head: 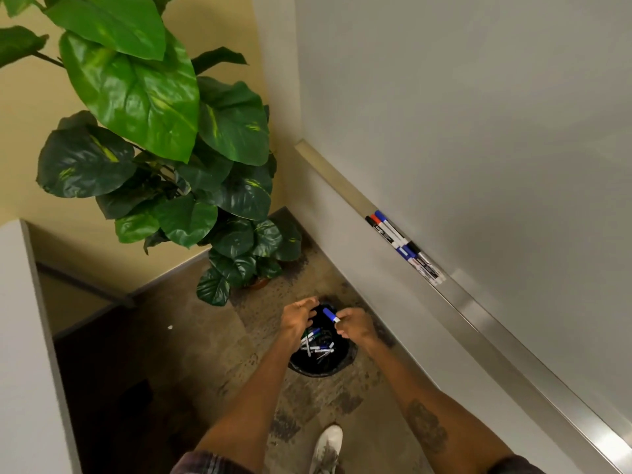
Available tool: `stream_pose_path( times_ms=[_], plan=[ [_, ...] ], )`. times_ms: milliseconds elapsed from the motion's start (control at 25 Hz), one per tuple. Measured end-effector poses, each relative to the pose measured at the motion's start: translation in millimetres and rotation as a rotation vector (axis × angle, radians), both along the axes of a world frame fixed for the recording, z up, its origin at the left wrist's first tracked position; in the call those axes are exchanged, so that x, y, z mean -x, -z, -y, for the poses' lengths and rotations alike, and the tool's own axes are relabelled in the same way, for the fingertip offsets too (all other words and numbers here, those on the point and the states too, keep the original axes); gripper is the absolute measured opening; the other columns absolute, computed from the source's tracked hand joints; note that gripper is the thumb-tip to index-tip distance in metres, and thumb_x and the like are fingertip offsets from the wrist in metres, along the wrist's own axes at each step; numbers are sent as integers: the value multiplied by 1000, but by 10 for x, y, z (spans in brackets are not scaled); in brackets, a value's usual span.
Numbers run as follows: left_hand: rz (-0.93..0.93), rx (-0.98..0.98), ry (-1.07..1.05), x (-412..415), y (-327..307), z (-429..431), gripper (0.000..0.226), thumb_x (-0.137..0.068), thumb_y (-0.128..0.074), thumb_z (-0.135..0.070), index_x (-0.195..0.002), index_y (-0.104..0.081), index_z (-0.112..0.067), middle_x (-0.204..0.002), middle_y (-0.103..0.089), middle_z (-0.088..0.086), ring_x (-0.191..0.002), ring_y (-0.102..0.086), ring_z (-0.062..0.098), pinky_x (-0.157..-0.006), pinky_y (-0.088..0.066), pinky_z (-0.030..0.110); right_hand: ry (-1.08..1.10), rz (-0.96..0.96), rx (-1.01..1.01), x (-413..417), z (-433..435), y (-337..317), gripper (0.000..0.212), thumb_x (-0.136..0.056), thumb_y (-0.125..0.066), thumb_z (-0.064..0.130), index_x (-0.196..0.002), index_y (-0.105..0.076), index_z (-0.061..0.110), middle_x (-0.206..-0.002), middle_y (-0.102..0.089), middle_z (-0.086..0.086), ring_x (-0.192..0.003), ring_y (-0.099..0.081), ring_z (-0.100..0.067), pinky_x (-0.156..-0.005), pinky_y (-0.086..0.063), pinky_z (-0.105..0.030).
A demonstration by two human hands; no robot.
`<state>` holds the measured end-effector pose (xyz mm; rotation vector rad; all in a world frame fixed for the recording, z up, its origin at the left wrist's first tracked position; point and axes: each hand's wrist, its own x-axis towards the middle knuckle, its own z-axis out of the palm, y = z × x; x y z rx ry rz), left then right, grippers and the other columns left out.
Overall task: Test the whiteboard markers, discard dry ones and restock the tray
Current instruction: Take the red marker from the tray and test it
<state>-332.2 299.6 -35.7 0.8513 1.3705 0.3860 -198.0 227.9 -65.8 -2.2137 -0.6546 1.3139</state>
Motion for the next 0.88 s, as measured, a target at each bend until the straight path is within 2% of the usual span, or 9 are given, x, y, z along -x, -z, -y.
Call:
stream_pose_path(
  times_ms=[120, 280, 480, 720, 880],
  plan=[
    [-26, 23, -3, 56, 28, -24, 13, -98, -58, -16, -102, -70, -14, -104, -70, 2, -96, -63, 18, -68, -48, 24, -236, 184, -49, 20, -142, -67, 14, -80, -70, 15, -94, -73, 15, -92, -72, -5, -93, -66, -19, -83, -50, -29],
    [-45, 31, 18, 50, 27, 19, 13, -98, -57, -17, -103, -69, -14, -108, -70, 4, -97, -63, 19, -72, -47, 27, -183, 205, -90, -65, -94, -196, 35, -85, -69, 12, -120, -69, 9, -121, -69, -10, -116, -63, -24, -103, -47, -35],
    [-28, -28, 128, -292, -121, 228, 21, -98, -58, -17, -114, -69, -9, -109, -70, 3, -102, -64, 21, -87, -50, 32, -64, 205, -145, -278, 298, -384, 31, -87, -68, 7, -119, -69, 5, -121, -69, -10, -117, -62, -23, -105, -44, -31],
    [30, -80, 389, -1056, -345, 799, 24, -99, -55, -21, -117, -70, -13, -111, -71, 0, -98, -64, 16, -78, -47, 26, 169, 180, -221, -708, 1112, -614, 23, -88, -64, 7, -109, -74, 12, -113, -72, -4, -105, -66, -20, -99, -50, -33],
    [62, -114, 572, -1546, -519, 1349, 27, -100, -55, -21, -122, -68, -13, -119, -69, 0, -106, -65, 21, -87, -51, 28, 283, 250, -281, -1053, 1760, -847, 23, -92, -60, 8, -110, -74, 11, -113, -71, -3, -101, -66, -19, -92, -51, -27]
  ],
)
